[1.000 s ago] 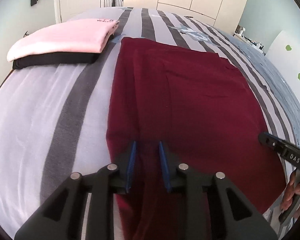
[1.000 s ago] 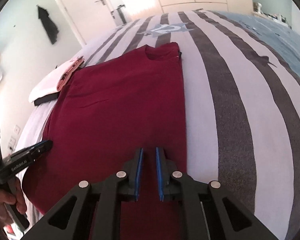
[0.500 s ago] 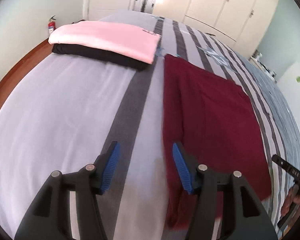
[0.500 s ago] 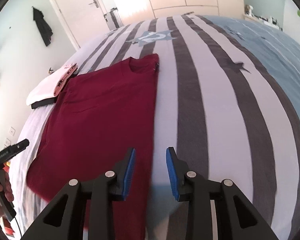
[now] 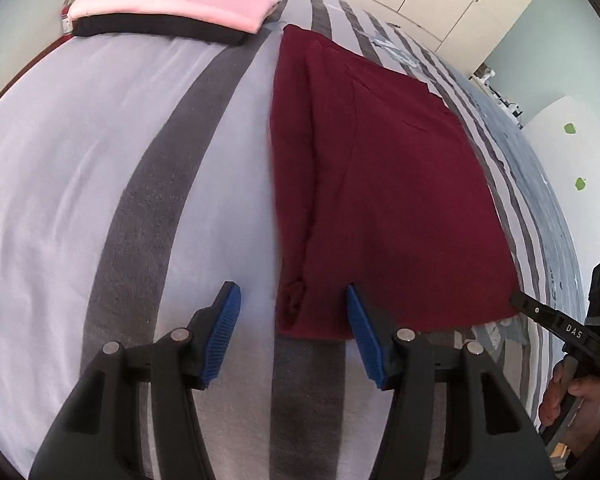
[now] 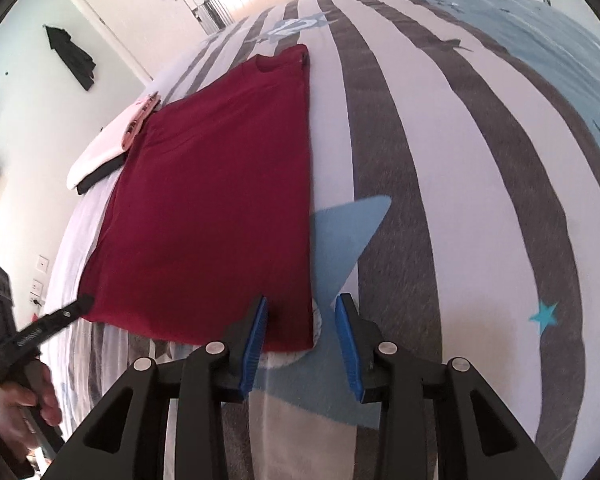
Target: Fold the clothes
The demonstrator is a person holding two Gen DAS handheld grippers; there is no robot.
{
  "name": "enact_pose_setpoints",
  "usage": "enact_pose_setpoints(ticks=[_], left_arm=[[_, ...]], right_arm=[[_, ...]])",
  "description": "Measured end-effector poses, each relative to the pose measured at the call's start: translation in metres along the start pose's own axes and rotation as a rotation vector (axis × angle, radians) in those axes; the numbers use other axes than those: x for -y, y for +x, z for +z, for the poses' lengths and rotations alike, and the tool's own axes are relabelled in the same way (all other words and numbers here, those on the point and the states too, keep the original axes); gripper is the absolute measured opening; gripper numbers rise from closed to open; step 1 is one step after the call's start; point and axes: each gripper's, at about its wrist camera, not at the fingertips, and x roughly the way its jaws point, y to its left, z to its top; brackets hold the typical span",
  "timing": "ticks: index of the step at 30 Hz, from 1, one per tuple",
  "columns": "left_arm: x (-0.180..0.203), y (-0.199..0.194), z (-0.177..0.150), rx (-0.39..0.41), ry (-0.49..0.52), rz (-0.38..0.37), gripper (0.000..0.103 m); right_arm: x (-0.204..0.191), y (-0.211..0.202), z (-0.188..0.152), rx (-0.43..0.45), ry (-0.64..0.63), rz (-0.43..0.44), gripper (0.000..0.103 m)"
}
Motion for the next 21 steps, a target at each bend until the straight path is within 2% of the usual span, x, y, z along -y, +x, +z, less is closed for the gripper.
enact_pose_setpoints(ticks=[5,10,13,16,21], left_arm=[[0.001,-0.005,-0.004,0.014,0.024,0.0,0.052],[0.007,0.001,-0.001,0.017,0.061,0.032,0.052],[0.007,0.001,-0.001,0.016,0.05,0.032,0.052],[0.01,0.0,-0.003,0.017,0.059,0.031,0.051],[0.029,0.001,-0.003,0.025,0.126,0.065,0.031]], right_arm=[[0.001,-0.002,-0.006,0.002,0.005,0.046,0.032],[0.0,0.002,-0.005,0.006,-0.014,0.058,0.032],[-0.005,0.007,-0.004,0.01,-0.052,0.07,0.043],[-0.008,0.01,-0.004,0.013,-0.077,0.074,0.046],[-0.013,0.012,-0.004,0.009,-0.115,0.061,0.044]])
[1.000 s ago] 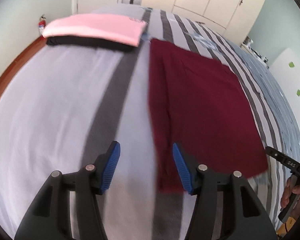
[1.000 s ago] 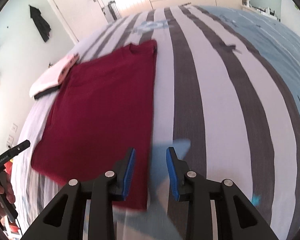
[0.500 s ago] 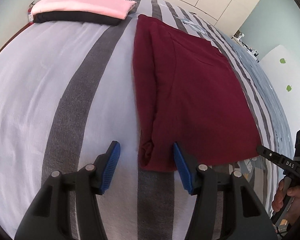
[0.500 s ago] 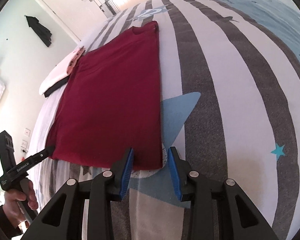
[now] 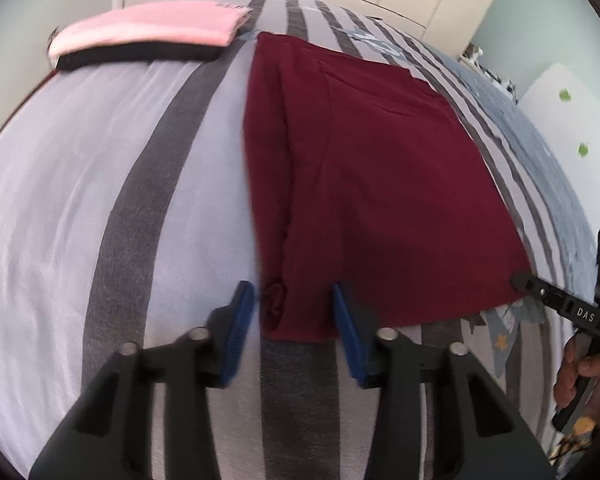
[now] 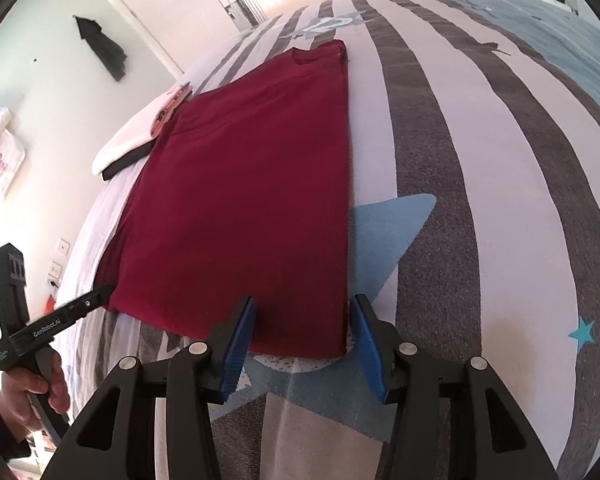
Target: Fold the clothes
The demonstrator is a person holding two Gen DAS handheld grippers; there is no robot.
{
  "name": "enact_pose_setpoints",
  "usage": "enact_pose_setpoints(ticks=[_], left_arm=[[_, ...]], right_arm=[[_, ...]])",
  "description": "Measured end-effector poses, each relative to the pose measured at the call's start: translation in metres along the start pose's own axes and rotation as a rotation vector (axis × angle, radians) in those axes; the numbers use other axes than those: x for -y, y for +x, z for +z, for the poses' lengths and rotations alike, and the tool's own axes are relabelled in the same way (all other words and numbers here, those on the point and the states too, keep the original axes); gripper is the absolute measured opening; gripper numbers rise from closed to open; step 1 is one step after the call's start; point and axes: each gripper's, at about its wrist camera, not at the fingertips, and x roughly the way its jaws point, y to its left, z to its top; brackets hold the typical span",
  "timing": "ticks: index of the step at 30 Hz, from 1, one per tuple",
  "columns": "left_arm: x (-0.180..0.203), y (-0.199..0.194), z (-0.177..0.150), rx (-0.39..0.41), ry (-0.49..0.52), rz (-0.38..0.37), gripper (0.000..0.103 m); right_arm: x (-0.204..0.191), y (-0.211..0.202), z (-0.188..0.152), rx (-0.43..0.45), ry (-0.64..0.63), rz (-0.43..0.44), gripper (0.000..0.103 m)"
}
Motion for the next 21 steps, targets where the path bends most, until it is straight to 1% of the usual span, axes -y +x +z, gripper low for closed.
enact_pose_setpoints(ticks=[1,3,4,5,6,8,10,14,18,21], left_arm=[[0.002,0.0,0.0,0.002,0.005,0.009,0.03],[0.002,0.001,0.0,0.002,0.004,0.015,0.026],[0.002,0.001,0.001,0.001,0.004,0.019,0.025],[0.002,0.001,0.001,0.001,0.003,0.02,0.022],[0.002,0.0,0.001,-0.001,0.0,0.017,0.019],[0.001,-0.003,0.004,-0.004,0.004,0.003,0.014],[-0.001,-0.011,0.008,-0.001,0.008,-0.026,0.012],[0.001,-0.037,0.016,0.029,0.039,-0.046,0.01],[0.002,-0.069,0.01,0.043,0.035,-0.053,0.01],[0.005,-0.088,-0.007,0.015,0.028,-0.045,0.009]], right_arm=[[-0.003,0.001,0.0,-0.002,-0.016,-0.01,0.043],[-0.009,0.001,-0.002,-0.007,-0.053,-0.038,0.041],[-0.007,0.001,-0.001,-0.01,-0.049,-0.038,0.038],[-0.006,0.0,-0.001,-0.013,-0.045,-0.038,0.029],[-0.004,0.0,0.0,-0.016,-0.04,-0.037,0.025],[0.001,-0.002,0.002,-0.021,-0.012,-0.022,0.012],[0.005,-0.007,0.004,-0.021,0.004,-0.009,0.007],[-0.002,-0.025,0.006,0.002,-0.016,-0.01,0.006],[-0.012,-0.05,0.005,0.019,-0.026,-0.011,0.005],[-0.017,-0.06,-0.007,-0.009,-0.028,-0.013,0.005]])
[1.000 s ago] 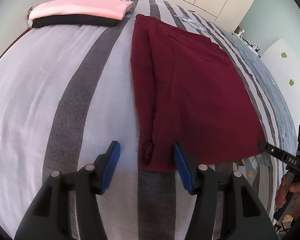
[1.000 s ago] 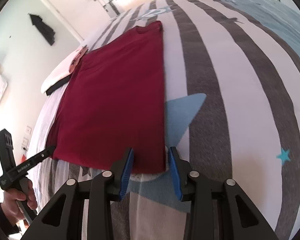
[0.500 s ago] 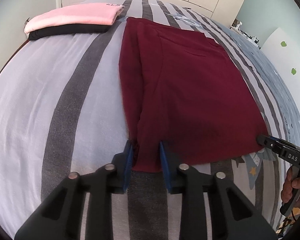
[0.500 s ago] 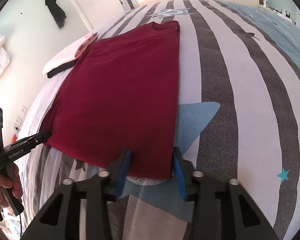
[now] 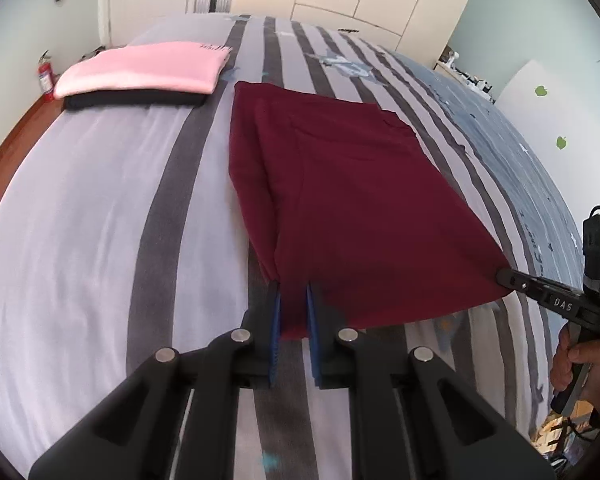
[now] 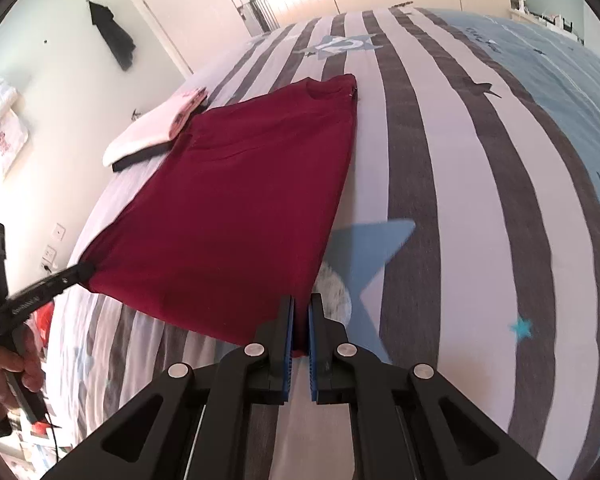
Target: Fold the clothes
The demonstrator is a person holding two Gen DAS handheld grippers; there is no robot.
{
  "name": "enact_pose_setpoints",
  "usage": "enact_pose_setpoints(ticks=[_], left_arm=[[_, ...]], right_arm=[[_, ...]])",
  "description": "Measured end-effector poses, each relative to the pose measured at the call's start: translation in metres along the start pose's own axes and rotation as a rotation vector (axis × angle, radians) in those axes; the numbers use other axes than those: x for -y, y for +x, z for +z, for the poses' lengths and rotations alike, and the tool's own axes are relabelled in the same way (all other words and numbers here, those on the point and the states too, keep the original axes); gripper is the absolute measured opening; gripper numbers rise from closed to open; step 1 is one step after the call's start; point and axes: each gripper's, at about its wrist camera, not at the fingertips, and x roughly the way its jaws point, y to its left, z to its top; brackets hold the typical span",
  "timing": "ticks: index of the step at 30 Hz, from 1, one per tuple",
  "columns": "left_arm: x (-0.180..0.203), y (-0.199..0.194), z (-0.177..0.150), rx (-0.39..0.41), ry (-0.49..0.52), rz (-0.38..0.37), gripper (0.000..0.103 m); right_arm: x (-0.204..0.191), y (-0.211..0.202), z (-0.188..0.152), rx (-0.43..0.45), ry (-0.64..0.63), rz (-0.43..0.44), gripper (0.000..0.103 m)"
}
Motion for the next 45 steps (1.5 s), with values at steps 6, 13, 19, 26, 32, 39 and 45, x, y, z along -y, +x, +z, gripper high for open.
enact_pose_setpoints(ticks=[6,13,19,26,32,39,45], left_arm=[[-0.006,0.001,-0.06,-0.121,-0.022,0.051,0.009],[-0.009,-0.001,-0.052,-0.125,-0.041,0.072,0.008],[-0.005,-0.029,-0.005,-0.089,-0.048,0.053,0.007],[-0.007,-0.029,0.082,-0.006,-0.015,0.051,0.001],[-0.023,0.062,0.153,-0.025,0.069,0.077,0.0],[-0.05,0.096,0.168,0.01,-0.046,0.026,0.005],[-0.051,0.084,0.129,-0.013,-0.033,-0.069,0.046]], right_arm=[[0.001,-0.004,-0.055,-0.107,0.044,0.004,0.005],[0.001,0.002,-0.065,-0.118,0.064,-0.016,0.005],[-0.01,-0.036,-0.027,-0.113,0.051,0.008,0.005],[-0.005,-0.046,0.065,-0.053,0.047,0.028,0.002],[0.017,0.015,0.162,0.049,-0.015,0.008,0.0],[0.036,0.065,0.198,0.049,0.022,0.006,0.005],[0.031,0.052,0.134,0.002,-0.01,0.069,0.031]])
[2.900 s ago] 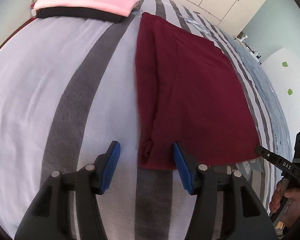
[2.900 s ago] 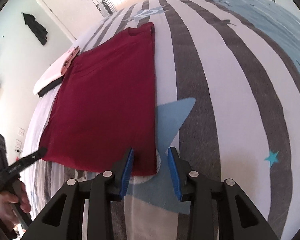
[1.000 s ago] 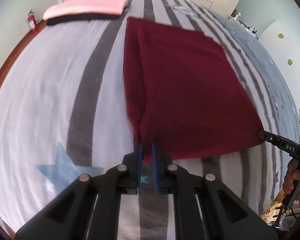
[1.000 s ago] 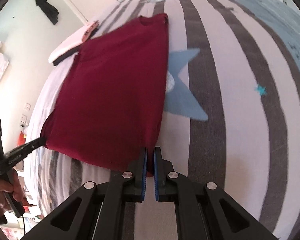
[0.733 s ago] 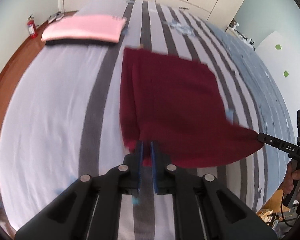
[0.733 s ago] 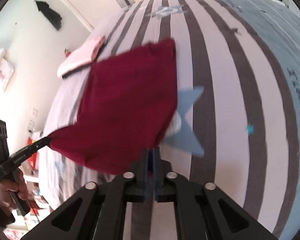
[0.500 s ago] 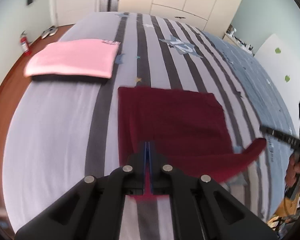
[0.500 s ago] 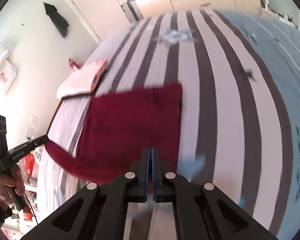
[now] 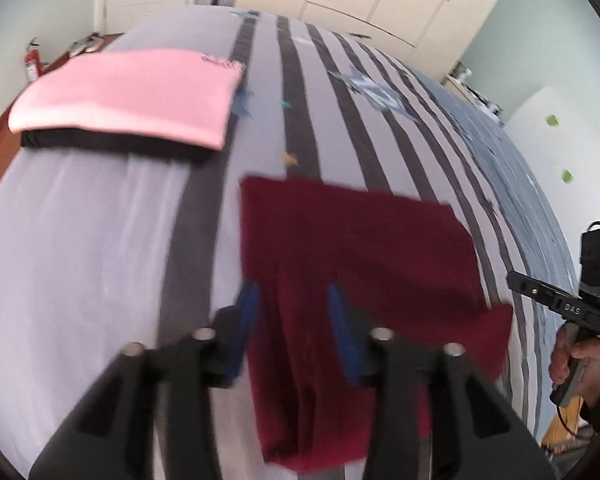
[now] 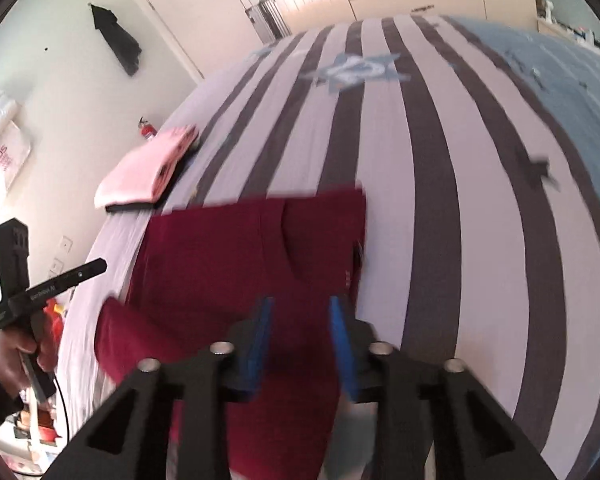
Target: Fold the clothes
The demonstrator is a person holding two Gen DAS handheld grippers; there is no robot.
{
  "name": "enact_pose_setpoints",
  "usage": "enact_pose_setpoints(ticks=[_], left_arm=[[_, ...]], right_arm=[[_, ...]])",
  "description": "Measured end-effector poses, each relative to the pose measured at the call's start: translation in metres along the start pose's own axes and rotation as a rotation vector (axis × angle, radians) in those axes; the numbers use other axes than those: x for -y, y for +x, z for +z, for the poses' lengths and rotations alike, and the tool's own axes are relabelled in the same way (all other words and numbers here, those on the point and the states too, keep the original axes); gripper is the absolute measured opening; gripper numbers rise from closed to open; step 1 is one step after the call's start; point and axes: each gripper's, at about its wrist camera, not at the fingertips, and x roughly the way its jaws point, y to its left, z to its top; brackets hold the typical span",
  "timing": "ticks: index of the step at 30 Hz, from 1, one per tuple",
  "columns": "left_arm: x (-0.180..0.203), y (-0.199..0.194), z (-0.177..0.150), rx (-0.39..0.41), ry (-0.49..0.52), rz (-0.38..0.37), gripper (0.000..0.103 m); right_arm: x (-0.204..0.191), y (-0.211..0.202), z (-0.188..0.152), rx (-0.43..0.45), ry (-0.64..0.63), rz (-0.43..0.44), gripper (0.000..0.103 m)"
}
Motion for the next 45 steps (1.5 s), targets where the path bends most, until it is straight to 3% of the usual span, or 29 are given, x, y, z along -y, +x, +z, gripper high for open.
enact_pose_setpoints(ticks=[2,10,15,19,22,24,26,31,37,41,45], left_arm=[[0.001,0.001,-0.008,-0.014,0.013,-0.013,0.05],[-0.002,0.009,-0.027,-0.065,0.037,-0.061,0.049],[0.004,0.006,-0.026,-0.063,0.081,-0.061,0.03],[0.007,0.005,-0.028,-0.072,0.107,-0.045,0.025],[0.007,-0.002,-0.031,-0.076,0.114,-0.033,0.019],[0.004,-0.008,-0.034,-0.071,0.119,-0.027,0.008],[-0.001,-0.013,-0.038,-0.061,0.124,-0.023,0.006],[-0.004,-0.031,-0.029,-0.03,0.064,-0.025,0.005],[0.007,-0.052,0.015,0.054,0.09,-0.002,0.005],[0.004,-0.04,0.05,0.071,0.117,0.036,0.005],[-0.008,0.009,0.071,0.03,0.117,0.084,0.005]], right_arm=[[0.0,-0.003,-0.015,-0.006,0.016,0.022,0.033],[0.013,-0.005,-0.054,-0.034,0.098,0.039,0.038],[0.013,-0.014,-0.062,-0.017,0.122,0.082,0.038],[0.005,-0.004,-0.059,-0.016,0.096,0.071,0.038],[0.003,0.007,-0.053,-0.012,0.101,0.076,0.038],[0.001,0.011,-0.05,-0.007,0.098,0.071,0.036],[-0.004,0.009,-0.046,0.004,0.082,0.033,0.013],[-0.022,-0.01,-0.033,0.046,0.029,-0.003,0.009],[-0.03,-0.025,0.009,0.105,0.019,-0.011,0.008],[-0.035,-0.007,0.048,0.13,-0.001,-0.021,0.008],[-0.03,0.034,0.078,0.102,-0.01,-0.042,0.008]])
